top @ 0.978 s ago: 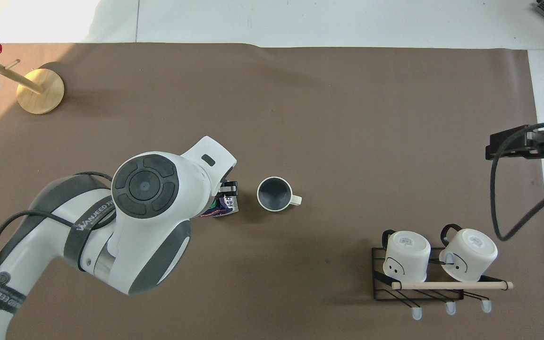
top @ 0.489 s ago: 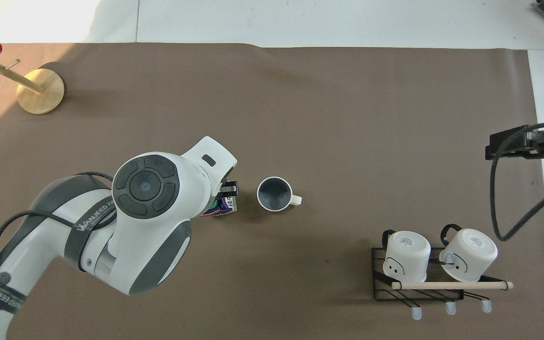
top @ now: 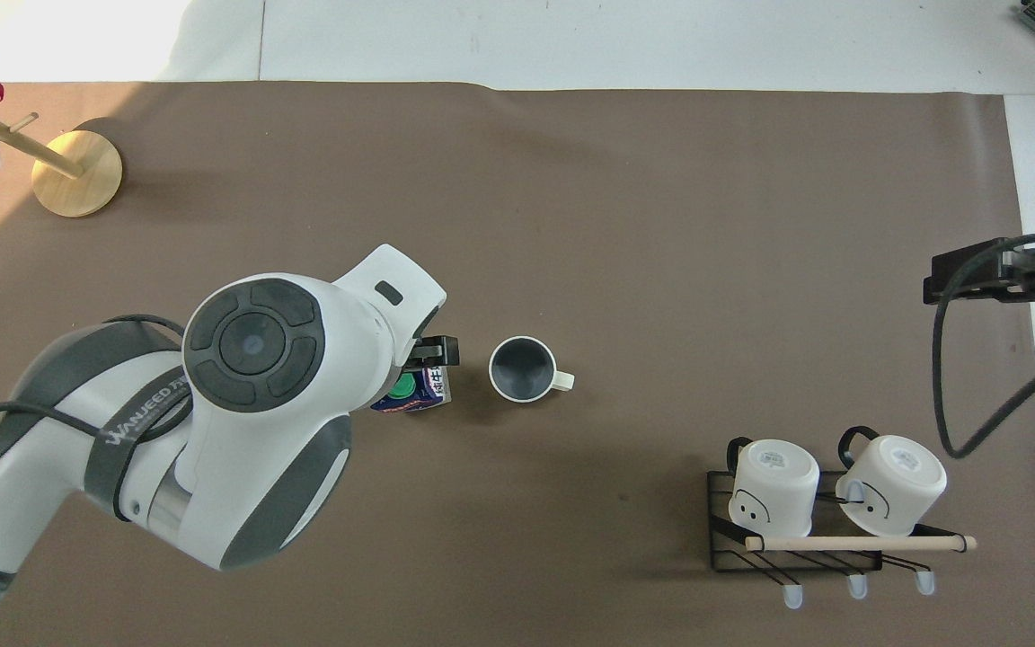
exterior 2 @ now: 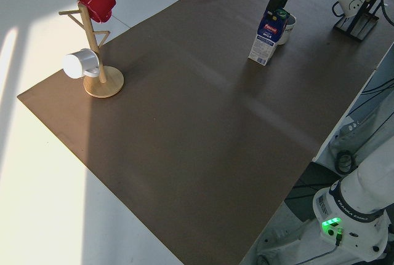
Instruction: Place cup and milk on table
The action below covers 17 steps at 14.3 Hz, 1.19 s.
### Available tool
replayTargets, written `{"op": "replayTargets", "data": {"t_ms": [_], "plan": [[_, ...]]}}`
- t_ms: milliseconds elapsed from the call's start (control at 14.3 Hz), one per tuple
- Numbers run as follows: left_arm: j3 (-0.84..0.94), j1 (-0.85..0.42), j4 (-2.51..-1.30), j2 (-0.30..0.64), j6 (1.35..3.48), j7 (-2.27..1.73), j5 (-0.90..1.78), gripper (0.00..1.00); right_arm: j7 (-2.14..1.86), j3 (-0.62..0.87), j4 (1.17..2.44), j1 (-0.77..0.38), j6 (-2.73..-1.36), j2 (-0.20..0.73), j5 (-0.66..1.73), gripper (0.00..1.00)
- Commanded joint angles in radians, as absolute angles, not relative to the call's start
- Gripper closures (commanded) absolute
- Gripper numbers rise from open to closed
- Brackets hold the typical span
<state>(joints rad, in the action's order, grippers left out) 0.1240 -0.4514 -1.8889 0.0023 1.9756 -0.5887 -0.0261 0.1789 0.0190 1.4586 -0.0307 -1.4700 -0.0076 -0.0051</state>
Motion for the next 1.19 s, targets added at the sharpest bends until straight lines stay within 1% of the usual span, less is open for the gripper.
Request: {"op": "replayTargets", "data": {"t_ms": [0,140,419,699,838,1118], "plan": [[0.103,-0.439,-1.791,-0.005,1.852,-0.520,-0.051,0.00,0.150,0.029,1.462,-0.009,-1.456,-0.015,0.020,0.00],[0.103,-0.382,-1.732,-0.003,1.780,-0.432,-0.043,0.00,0.150,0.029,1.462,-0.009,-1.456,-0.015,0.020,0.00],[0.097,-0.289,-1.675,-0.008,1.675,-0.298,-0.040,0.00,0.150,0.029,1.462,-0.009,-1.456,-0.015,0.020,0.00],[0.095,-0.145,-1.609,-0.032,1.536,-0.123,0.002,0.00,0.150,0.029,1.462,-0.009,-1.456,-0.015,0.020,0.00],[0.097,-0.097,-1.606,-0.043,1.500,-0.075,0.002,0.00,0.150,0.029,1.462,-0.009,-1.456,-0.015,0.020,0.00],[0.095,-0.052,-1.608,-0.049,1.483,-0.009,0.005,0.00,0.150,0.029,1.462,-0.009,-1.456,-0.015,0.020,0.00]]}}
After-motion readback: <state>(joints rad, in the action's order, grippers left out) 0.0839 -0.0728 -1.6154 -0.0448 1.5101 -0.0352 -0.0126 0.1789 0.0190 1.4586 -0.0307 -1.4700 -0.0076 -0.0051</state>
